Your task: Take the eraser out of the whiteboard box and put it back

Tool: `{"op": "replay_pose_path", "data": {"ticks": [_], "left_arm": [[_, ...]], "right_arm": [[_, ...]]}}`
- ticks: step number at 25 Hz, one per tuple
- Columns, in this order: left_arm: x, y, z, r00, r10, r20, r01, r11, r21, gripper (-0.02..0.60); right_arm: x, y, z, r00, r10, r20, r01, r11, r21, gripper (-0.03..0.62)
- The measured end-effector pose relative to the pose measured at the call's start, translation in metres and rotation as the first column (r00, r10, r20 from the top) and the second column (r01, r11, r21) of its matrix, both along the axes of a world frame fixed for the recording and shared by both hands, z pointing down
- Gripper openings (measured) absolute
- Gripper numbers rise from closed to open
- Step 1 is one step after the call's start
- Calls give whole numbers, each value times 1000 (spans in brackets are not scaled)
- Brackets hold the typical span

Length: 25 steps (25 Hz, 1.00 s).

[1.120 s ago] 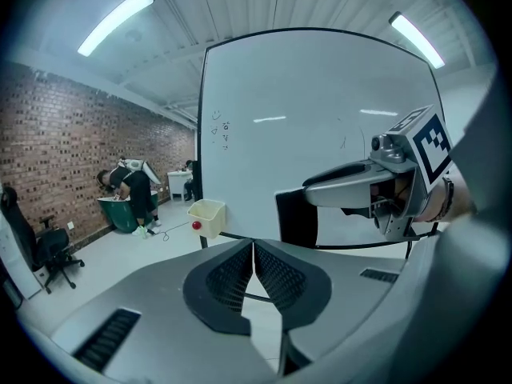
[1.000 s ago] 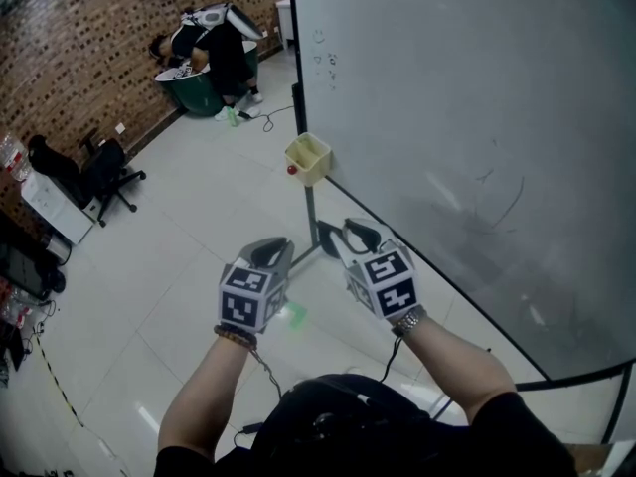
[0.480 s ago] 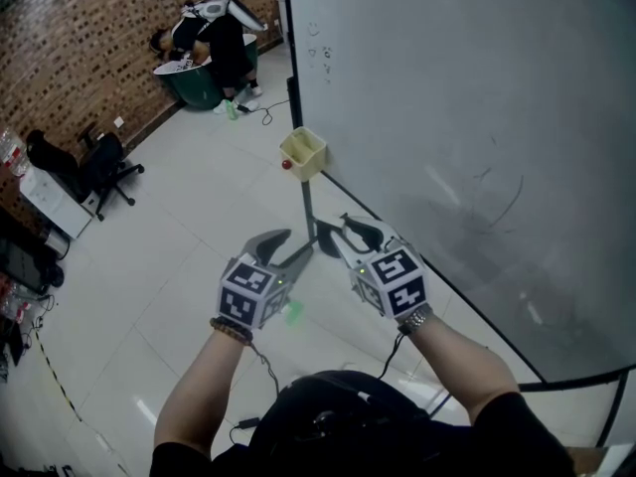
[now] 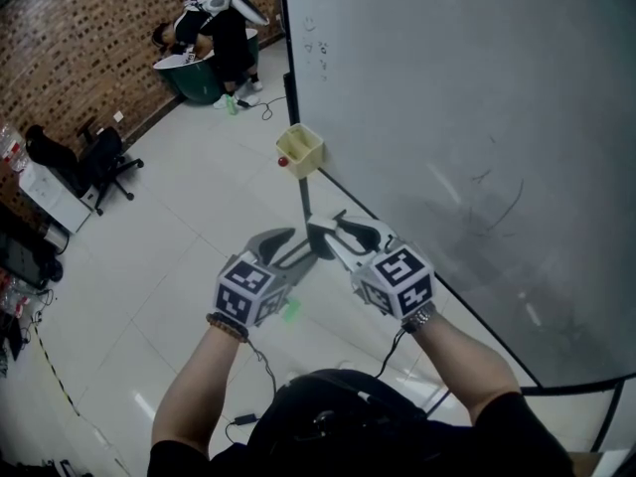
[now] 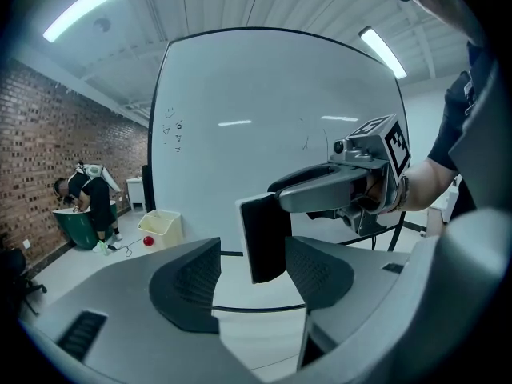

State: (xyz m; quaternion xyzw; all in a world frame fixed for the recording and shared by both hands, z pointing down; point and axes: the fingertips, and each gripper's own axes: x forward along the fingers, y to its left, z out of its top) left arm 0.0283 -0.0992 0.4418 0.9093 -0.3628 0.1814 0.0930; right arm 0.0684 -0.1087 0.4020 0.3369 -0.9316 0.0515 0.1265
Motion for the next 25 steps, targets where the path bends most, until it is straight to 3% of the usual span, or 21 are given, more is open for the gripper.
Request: {"op": "replay_pose_path", "data": {"ticks": [9, 25], "left_arm": [[8, -3, -7, 999, 42, 1, -42, 999, 23, 247], [24, 8, -8, 979, 162, 121, -168, 985, 39, 247]], "right_arm": [[-1, 6, 0, 994, -113, -1, 113, 994, 6, 146], [-3, 21, 2, 958, -284, -51, 285, 958, 24, 146]]}}
